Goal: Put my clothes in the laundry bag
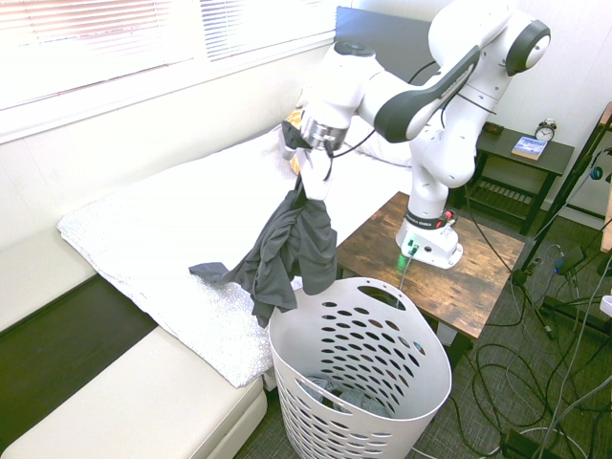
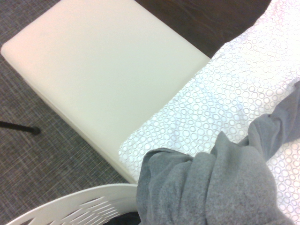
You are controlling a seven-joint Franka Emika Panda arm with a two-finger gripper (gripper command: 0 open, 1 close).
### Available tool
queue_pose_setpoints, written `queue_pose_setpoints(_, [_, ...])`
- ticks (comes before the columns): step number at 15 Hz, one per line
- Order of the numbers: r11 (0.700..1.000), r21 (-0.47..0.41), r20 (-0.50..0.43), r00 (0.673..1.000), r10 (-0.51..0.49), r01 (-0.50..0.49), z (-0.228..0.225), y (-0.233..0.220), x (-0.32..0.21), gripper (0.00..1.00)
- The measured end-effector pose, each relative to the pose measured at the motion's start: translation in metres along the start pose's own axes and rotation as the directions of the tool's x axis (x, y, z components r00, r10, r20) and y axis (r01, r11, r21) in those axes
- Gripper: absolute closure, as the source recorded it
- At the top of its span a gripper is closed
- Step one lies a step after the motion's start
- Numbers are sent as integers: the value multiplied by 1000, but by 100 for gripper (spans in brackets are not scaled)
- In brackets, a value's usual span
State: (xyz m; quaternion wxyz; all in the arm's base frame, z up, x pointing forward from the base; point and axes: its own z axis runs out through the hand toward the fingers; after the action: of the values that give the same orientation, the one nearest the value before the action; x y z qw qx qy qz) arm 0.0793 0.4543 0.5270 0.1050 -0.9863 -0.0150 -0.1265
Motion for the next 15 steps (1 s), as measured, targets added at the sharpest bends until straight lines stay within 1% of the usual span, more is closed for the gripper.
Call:
queue_pose_setpoints(2, [1000, 11, -10, 1000, -13, 13, -28, -6, -30, 100])
queue_pose_setpoints(3, [1000, 16, -1, 1000, -16, 16, -37, -5, -41, 100])
queue_pose_setpoints(6, [999, 16, 50, 998, -39, 38, -40, 2, -83, 100])
queue_pose_setpoints(8, [998, -2, 83, 994, -67, 68, -29, 10, -118, 100])
queue_pose_setpoints(11, [993, -40, 118, 987, -106, 112, 0, 28, -178, 100])
queue_pose_setpoints(15, [981, -93, 142, 978, -154, 168, 67, 56, -251, 100])
